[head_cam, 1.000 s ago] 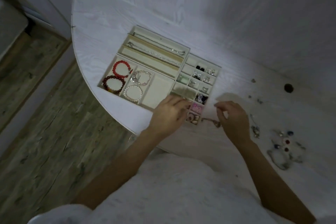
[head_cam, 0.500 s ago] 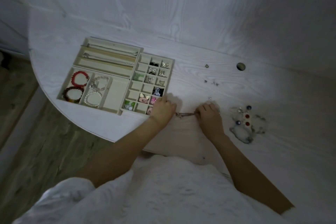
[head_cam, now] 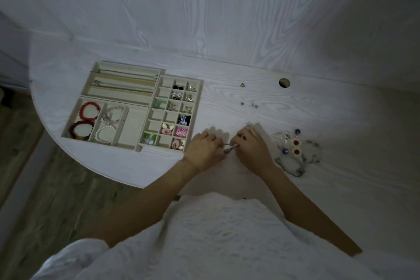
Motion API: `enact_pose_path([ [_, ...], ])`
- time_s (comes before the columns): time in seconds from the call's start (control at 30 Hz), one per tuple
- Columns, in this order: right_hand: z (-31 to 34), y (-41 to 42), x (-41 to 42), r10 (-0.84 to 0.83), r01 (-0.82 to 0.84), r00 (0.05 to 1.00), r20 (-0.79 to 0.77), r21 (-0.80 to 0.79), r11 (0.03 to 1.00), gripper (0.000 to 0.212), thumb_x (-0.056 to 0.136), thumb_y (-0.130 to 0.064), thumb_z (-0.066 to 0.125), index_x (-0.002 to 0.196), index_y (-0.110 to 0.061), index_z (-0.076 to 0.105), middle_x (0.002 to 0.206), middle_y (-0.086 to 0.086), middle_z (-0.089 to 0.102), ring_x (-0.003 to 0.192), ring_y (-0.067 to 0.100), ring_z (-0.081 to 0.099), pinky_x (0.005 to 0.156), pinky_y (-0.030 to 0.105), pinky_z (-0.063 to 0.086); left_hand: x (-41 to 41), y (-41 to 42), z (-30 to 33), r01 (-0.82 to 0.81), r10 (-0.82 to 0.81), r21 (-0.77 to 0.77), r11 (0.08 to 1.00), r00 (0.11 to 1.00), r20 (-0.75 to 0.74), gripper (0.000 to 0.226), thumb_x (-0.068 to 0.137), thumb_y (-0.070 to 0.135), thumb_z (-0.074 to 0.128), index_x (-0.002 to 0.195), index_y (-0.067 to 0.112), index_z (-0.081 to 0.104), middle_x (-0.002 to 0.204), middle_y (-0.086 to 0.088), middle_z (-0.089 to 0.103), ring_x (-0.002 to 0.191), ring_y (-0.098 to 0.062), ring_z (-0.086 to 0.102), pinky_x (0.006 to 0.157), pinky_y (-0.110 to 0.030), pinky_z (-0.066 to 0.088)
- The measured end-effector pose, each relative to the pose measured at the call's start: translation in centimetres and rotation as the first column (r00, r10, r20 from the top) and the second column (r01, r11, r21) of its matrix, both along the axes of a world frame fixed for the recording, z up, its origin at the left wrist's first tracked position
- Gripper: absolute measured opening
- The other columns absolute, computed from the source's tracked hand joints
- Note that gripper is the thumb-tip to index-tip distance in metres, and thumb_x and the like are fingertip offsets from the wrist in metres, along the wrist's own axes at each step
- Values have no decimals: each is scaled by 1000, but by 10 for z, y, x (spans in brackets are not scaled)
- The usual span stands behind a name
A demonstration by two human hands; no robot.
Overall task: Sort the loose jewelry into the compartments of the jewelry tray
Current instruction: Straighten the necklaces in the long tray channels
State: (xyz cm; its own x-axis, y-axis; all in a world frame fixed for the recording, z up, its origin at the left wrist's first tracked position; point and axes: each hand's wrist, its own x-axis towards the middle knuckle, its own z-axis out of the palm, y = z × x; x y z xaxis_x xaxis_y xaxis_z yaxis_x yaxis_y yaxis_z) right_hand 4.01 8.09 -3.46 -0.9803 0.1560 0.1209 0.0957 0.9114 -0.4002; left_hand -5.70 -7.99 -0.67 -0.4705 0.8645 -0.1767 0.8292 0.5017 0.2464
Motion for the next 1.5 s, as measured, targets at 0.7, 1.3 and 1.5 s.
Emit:
enact_pose_path([
  [0.7,56,-18,-15,122,151,963,240,-857,492,24,100,-12,42,102,-18,65,94,-5,62,123,-5,40,103,13,26,-23,-27,67,-859,289,256,444,408,866,15,99,13,49,88,15,60,85,7,69,75,-3,62,66,-19,49],
  [1.3,102,-49,-130,83,86,974,209,-685,724,9,89,-17,63,91,-17,72,81,-11,67,68,-4,57,59,8,40,-136,-200,74,-709,405,308,635,644,648,20,87,16,67,87,36,67,86,15,67,79,-1,61,71,-16,47],
  [1.5,88,-110,-205,-37,89,994,101,-584,807,11,88,-10,64,92,-14,73,86,-6,69,77,-7,60,69,4,42,-236,-240,57,-575,453,284,767,799,395,16,86,17,71,99,26,69,92,11,71,76,2,62,73,-23,51],
])
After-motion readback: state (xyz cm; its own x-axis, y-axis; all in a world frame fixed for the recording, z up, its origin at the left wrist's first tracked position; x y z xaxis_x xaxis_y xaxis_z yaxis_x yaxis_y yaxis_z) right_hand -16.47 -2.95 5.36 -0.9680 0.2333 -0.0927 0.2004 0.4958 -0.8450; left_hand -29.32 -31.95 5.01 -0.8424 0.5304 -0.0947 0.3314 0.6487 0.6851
